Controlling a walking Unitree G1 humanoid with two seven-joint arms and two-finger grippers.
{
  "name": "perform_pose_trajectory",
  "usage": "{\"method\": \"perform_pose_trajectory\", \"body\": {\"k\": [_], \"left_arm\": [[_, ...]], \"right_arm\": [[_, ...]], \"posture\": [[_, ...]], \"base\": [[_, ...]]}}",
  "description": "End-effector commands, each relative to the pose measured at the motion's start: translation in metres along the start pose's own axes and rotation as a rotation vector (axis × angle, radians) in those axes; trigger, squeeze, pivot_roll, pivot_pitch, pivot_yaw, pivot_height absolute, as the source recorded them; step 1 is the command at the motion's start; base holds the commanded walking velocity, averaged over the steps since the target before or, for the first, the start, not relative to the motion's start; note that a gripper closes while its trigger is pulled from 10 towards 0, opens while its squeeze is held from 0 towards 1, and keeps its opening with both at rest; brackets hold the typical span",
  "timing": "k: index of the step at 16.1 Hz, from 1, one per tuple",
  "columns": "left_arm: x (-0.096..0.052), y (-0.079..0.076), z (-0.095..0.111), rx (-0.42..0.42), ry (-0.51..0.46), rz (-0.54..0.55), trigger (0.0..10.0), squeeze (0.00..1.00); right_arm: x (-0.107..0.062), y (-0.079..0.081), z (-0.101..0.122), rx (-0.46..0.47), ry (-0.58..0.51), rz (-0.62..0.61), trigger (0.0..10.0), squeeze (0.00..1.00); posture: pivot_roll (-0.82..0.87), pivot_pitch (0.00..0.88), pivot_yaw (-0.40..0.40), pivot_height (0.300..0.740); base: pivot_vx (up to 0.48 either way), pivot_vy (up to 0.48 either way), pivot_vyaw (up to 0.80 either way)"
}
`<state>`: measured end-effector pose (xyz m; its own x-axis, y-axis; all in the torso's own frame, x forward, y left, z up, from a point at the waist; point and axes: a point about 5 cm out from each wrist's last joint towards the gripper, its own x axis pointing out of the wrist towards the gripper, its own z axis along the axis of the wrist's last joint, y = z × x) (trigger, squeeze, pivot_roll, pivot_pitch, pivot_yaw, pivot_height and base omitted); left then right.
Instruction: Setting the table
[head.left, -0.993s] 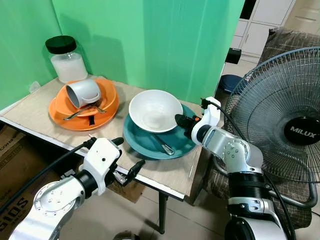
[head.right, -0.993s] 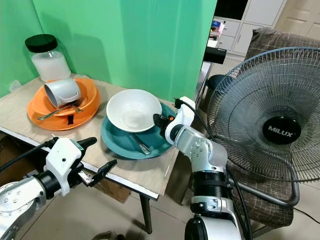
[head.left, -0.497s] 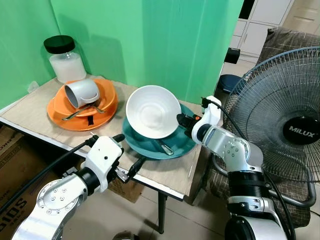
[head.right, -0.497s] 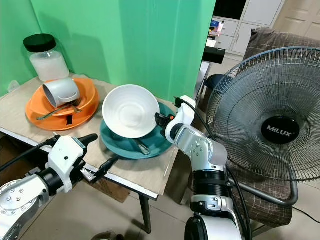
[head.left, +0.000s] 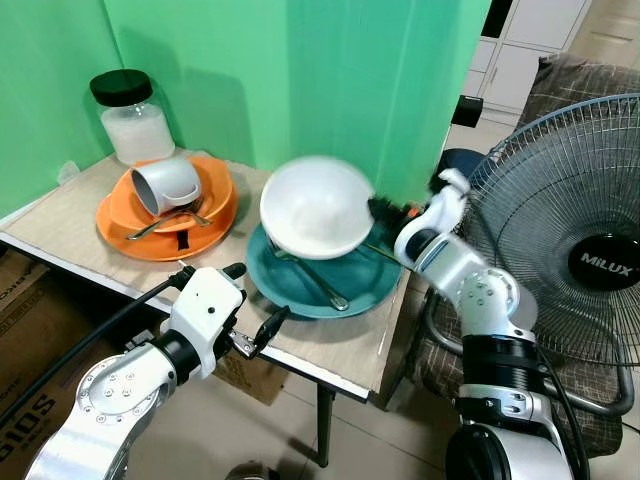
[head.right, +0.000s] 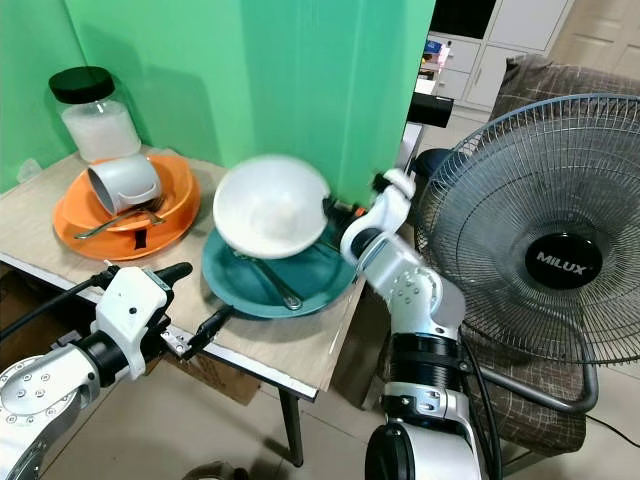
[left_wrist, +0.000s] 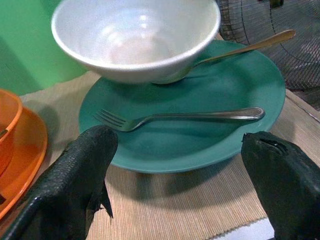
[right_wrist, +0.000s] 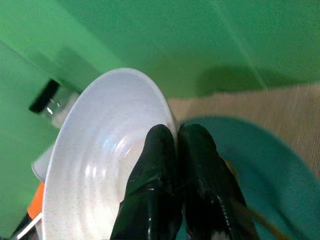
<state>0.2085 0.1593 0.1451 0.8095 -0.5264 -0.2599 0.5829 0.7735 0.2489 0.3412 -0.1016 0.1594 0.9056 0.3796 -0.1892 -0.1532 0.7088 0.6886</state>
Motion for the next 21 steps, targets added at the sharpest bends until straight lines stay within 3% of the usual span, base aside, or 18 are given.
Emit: {"method": "perform_pose_trajectory", "body": {"k": [1,5,7,9,10,11,12,13,14,15,20,21], "left_arm": [[0.000,0.002,0.001,0.010,-0.010,0.015,10.0,0.00],[0.000,-0.001,0.000,0.009,-0.005,0.008,10.0,0.00],[0.000,-0.002,-0.001,0.008,0.001,0.001,10.0,0.00],[-0.001,-0.004,-0.002,0.005,0.003,-0.002,10.0,0.00],[-0.001,-0.005,-0.002,0.004,0.005,-0.003,10.0,0.00],[-0.002,-0.005,-0.003,0.003,0.009,-0.004,10.0,0.00],[-0.002,-0.005,-0.003,0.003,0.010,-0.004,10.0,0.00],[-0.003,-0.004,-0.004,0.003,0.014,0.000,10.0,0.00],[-0.004,-0.004,-0.004,0.004,0.015,0.002,10.0,0.00],[-0.004,-0.003,-0.004,0.005,0.015,0.003,10.0,0.00],[-0.004,-0.002,-0.004,0.014,0.016,0.004,10.0,0.00],[-0.004,-0.001,-0.003,0.018,0.014,0.005,10.0,0.00]], "right_arm": [[-0.002,0.012,0.014,-0.003,-0.070,0.065,0.0,0.00],[-0.004,0.021,0.012,-0.080,-0.056,0.106,0.0,0.00],[-0.005,0.020,-0.004,-0.213,0.053,0.101,0.0,0.00],[-0.005,0.016,-0.015,-0.271,0.122,0.068,0.0,0.00],[-0.004,0.011,-0.021,-0.292,0.161,0.029,1.0,0.00],[-0.002,0.006,-0.023,-0.296,0.179,-0.001,7.8,0.00],[-0.002,0.005,-0.023,-0.302,0.181,-0.014,10.0,0.00],[0.000,0.000,-0.023,-0.300,0.190,-0.039,10.0,0.00],[0.000,-0.001,-0.024,-0.296,0.194,-0.043,10.0,0.46],[0.001,-0.003,-0.025,-0.281,0.198,-0.059,10.0,1.00],[0.003,-0.003,-0.032,-0.203,0.229,-0.057,10.0,1.00],[0.004,-0.001,-0.033,-0.153,0.241,-0.044,10.0,1.00]], "posture": [[0.09,0.000,-0.020,0.740],[0.08,0.000,-0.018,0.740],[0.08,0.000,-0.020,0.740],[0.08,0.000,-0.024,0.740],[0.09,0.000,-0.026,0.740],[0.09,0.000,-0.029,0.740],[0.09,0.000,-0.030,0.740],[0.09,0.000,-0.032,0.740],[0.09,0.000,-0.032,0.740],[0.09,0.000,-0.032,0.740],[0.10,0.000,-0.029,0.740],[0.10,0.000,-0.030,0.740]], "base": [[0.000,0.000,0.00],[0.000,0.000,0.00],[0.000,0.000,0.00],[0.000,0.000,0.00],[0.000,0.000,0.00],[0.000,0.000,0.00],[0.000,0.000,0.00],[0.000,0.000,0.00],[0.000,0.000,0.00],[0.000,0.000,0.00],[0.000,0.000,0.00],[0.000,0.000,0.00]]}}
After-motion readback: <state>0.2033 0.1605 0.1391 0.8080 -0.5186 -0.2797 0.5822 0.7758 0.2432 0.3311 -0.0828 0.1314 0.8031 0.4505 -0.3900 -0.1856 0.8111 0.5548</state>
